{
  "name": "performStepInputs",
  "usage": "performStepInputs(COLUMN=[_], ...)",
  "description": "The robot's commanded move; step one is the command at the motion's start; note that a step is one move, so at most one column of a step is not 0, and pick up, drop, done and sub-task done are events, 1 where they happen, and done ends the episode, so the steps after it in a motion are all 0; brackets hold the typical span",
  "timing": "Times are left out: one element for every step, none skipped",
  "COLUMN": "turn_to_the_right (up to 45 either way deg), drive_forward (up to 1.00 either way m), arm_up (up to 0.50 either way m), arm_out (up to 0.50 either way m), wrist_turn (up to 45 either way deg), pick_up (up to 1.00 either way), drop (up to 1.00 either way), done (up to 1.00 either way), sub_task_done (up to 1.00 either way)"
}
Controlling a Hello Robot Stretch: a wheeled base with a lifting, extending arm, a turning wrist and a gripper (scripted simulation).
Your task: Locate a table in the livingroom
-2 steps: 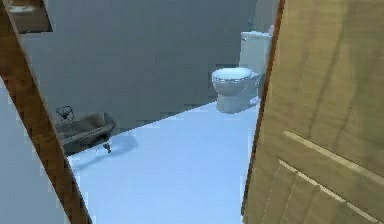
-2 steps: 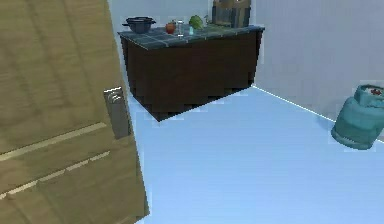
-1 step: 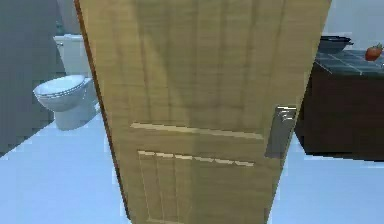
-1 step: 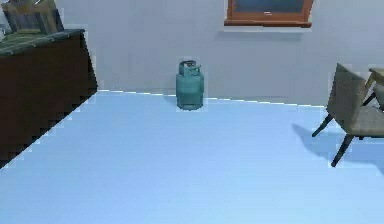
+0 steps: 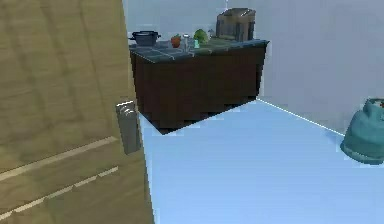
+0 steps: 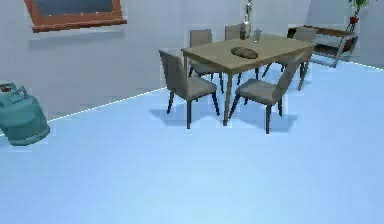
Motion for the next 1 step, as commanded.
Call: performStepInputs(turn_to_the_right=[36.0], drive_forward=[0.0], arm_up=[0.0], arm_out=[0.0], wrist_turn=[0.0], pick_up=[0.0], drop=[0.0], done=[0.0], sub_task_done=[0.0])
